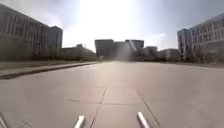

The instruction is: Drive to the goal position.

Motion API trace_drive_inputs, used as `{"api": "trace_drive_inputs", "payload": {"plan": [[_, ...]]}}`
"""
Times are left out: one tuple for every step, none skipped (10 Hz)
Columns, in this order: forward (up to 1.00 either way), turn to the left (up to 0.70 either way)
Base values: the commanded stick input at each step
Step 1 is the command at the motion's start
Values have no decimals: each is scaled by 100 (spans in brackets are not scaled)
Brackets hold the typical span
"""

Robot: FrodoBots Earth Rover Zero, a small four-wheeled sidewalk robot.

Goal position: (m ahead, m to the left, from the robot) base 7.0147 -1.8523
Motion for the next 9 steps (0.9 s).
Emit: {"api": "trace_drive_inputs", "payload": {"plan": [[100,0],[100,0],[100,0],[100,0],[100,0],[100,0],[100,0],[100,0],[100,0]]}}
